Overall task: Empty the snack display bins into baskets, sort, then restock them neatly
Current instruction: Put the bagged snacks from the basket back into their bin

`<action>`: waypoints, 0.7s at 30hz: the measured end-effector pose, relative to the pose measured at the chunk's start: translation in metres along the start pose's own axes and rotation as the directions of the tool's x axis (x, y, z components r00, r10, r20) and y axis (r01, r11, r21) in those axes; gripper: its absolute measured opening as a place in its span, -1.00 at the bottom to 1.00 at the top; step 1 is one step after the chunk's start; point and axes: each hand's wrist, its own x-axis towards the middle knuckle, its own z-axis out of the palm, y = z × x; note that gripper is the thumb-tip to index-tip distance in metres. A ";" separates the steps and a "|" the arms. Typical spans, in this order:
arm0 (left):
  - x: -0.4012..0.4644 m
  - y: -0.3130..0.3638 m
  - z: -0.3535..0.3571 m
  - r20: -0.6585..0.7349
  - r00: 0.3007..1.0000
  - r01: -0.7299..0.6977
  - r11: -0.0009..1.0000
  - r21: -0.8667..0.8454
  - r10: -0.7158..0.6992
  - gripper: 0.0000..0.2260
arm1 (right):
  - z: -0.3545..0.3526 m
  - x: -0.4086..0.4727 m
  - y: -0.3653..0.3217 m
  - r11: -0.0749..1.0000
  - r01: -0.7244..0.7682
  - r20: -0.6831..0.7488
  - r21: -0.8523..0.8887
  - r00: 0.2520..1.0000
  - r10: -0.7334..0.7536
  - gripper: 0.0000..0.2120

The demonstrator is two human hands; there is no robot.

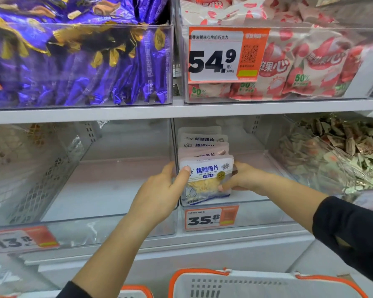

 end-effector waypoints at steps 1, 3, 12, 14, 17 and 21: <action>0.000 0.000 0.000 -0.003 1.000 0.000 1.000 -0.004 0.000 -0.40 | 0.000 0.001 0.000 1.000 0.003 0.012 0.002 1.000 -0.003 -0.52; -0.001 0.000 -0.001 -0.005 1.000 -0.001 1.000 -0.006 0.001 -0.40 | 0.000 0.001 -0.001 1.000 -0.006 0.051 -0.013 0.999 0.006 -0.50; -0.004 0.004 -0.003 0.003 1.000 0.003 1.000 0.002 -0.003 -0.59 | -0.010 -0.010 0.000 0.939 -0.146 0.005 -0.310 0.988 0.155 -0.41; -0.005 0.006 -0.005 0.001 1.000 -0.013 1.000 0.013 0.013 -0.61 | -0.015 -0.020 -0.002 0.903 -0.163 -0.044 -0.398 0.986 0.159 -0.23; -0.007 0.003 -0.004 -0.053 0.996 -0.079 0.997 -0.022 0.078 -0.45 | -0.024 -0.041 -0.008 0.874 -0.050 -0.206 -0.483 0.977 -0.058 -0.18; -0.033 0.006 -0.003 -0.395 0.885 -0.325 0.935 -0.140 0.248 -0.59 | -0.028 -0.087 0.004 0.868 0.253 -0.436 -0.427 0.783 -0.444 -0.73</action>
